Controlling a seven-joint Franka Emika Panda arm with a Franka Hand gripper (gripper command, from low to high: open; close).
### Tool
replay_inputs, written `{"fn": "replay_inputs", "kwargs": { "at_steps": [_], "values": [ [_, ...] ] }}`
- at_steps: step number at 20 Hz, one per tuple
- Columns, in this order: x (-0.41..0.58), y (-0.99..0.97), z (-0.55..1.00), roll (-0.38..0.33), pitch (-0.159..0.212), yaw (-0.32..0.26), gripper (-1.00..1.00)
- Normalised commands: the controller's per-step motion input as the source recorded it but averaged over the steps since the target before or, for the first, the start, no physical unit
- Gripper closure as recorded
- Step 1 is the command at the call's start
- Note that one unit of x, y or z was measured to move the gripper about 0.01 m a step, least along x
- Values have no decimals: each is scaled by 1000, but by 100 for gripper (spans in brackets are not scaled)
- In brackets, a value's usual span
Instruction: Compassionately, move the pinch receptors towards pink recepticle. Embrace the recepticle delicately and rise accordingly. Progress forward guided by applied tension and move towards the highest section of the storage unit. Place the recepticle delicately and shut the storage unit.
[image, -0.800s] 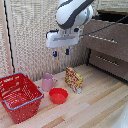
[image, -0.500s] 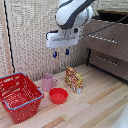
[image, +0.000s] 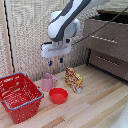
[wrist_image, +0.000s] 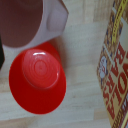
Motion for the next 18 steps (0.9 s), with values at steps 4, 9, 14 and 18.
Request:
{"fn": "replay_inputs", "kwargs": {
  "at_steps": [4, 9, 14, 18],
  "values": [
    [364, 51, -254, -37, 164, 94, -100],
    [-6, 126, -213, -59, 139, 103, -100],
    [36, 77, -221, -36, -1, 88, -100],
    [258, 7, -256, -45, -77, 111, -100]
  ]
}}
